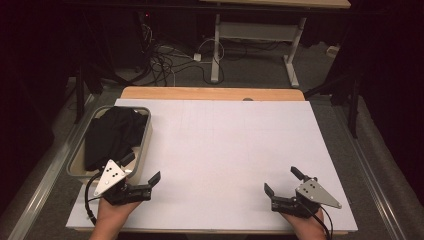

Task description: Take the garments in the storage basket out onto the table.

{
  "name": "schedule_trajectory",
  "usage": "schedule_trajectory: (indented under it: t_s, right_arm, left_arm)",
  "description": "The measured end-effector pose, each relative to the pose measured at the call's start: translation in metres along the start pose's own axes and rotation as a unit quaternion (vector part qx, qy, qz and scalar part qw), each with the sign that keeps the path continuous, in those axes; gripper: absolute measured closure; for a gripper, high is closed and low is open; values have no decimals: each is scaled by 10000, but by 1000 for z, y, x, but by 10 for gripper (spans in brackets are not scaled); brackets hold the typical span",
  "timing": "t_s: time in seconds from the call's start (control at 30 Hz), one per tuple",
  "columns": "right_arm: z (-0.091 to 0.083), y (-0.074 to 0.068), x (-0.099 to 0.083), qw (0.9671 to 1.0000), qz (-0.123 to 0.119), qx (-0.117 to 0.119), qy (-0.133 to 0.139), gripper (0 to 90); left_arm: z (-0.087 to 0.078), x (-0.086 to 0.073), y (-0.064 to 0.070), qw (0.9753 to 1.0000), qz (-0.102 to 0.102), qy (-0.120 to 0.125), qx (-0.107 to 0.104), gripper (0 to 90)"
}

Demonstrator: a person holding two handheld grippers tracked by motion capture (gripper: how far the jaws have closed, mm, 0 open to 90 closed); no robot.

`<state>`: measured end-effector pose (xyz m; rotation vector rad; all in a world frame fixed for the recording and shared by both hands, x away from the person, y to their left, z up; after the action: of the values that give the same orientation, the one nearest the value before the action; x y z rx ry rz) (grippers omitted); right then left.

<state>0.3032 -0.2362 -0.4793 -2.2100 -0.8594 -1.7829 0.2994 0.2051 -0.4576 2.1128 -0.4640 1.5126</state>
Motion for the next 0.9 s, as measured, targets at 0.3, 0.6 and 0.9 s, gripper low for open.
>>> schedule_trajectory:
  t_s: [0.3, 0.6, 0.9]
  right_arm:
    - [3, -1, -2, 9999, -71, 65, -34, 0]
    - [2, -5, -2, 9999, -26, 116, 36, 0]
    - [-1, -3, 1, 10000, 6, 59, 72, 0]
  left_arm:
    - [-2, 2, -2, 10000, -64, -53, -55, 0]
    - [-3, 3, 0, 9999, -68, -91, -51, 0]
    - [-2, 4, 4, 9989, -91, -310, -327, 0]
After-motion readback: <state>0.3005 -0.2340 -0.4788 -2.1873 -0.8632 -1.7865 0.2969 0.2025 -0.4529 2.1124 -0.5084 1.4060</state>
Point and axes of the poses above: each handheld gripper's, and its own axes: z roughly forward along the jaws, x roughly out of its top, y roughly to its right, the point moved 4 cm from there along z, roughly forward along the jaws, and after that the axes turned 8 degrees about -z, right-handed, at the moved point
